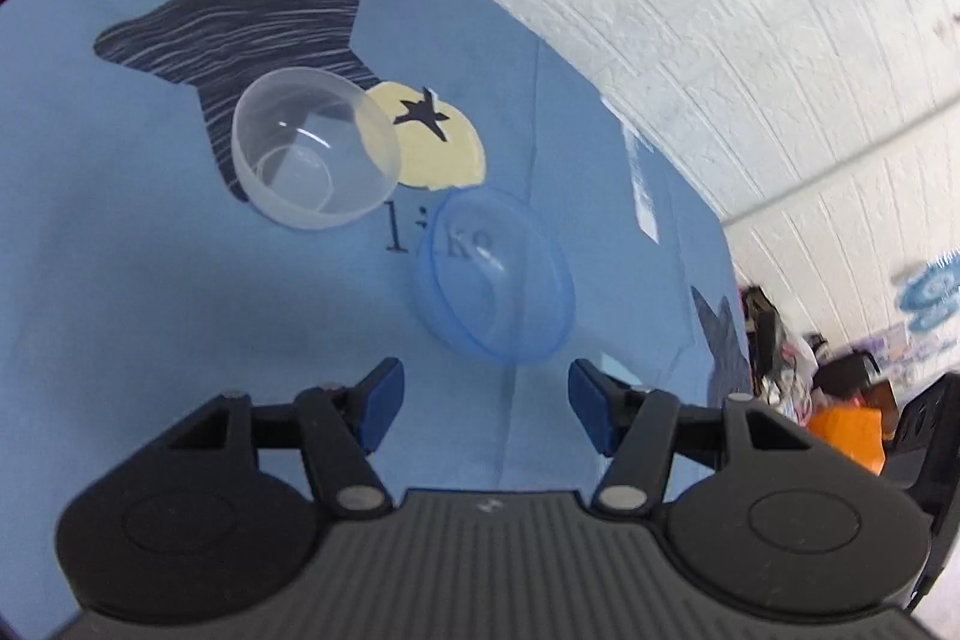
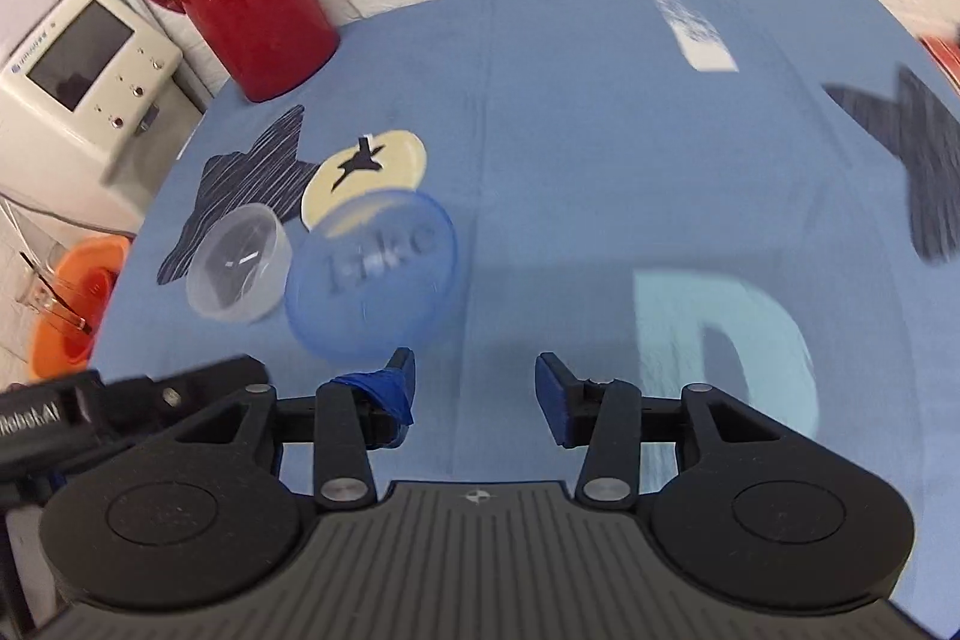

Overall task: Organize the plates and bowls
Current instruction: 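Close both grippers on the rim of the blue bowl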

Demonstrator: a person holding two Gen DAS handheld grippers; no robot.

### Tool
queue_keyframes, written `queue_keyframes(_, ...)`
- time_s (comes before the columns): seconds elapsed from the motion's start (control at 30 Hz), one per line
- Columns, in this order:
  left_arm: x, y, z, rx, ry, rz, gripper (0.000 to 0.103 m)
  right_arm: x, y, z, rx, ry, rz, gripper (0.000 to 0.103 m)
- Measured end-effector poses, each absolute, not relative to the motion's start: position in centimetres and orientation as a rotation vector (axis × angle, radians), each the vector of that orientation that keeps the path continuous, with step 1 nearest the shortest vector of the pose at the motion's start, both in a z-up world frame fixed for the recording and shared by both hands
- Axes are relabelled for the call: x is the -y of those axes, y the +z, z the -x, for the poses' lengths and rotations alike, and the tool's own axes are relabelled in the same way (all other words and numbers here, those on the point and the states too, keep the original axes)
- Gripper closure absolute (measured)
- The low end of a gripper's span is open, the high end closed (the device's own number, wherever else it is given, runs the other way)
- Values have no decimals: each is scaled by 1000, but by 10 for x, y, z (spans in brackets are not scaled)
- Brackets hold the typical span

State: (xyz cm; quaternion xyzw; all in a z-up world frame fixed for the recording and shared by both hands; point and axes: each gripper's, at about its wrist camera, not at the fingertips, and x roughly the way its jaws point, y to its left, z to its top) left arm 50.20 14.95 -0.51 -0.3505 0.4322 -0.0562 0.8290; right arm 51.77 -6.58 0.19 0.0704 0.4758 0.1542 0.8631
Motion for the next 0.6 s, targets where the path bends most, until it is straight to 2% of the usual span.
queue_keyframes(0.17,-152,-20,-530,-922,-61,741,47,42,-11,-557,-998,337,-64,74)
queue_keyframes(0.2,-151,-23,-533,-924,-71,744,56,39,-15,-562,-1003,334,-52,74)
queue_keyframes(0.37,-143,-35,-544,-956,-47,707,61,34,-29,-571,-1020,376,-79,74)
queue_keyframes(0.43,-144,-42,-549,-976,-37,701,72,39,-32,-572,-1005,407,-127,76)
queue_keyframes(0.47,-144,-44,-551,-979,-42,692,93,41,-33,-571,-994,415,-140,79)
queue_keyframes(0.5,-144,-45,-554,-990,-46,675,102,42,-32,-569,-981,417,-148,80)
queue_keyframes(0.6,-145,-44,-552,-980,-74,654,103,41,-32,-564,-981,447,-179,83)
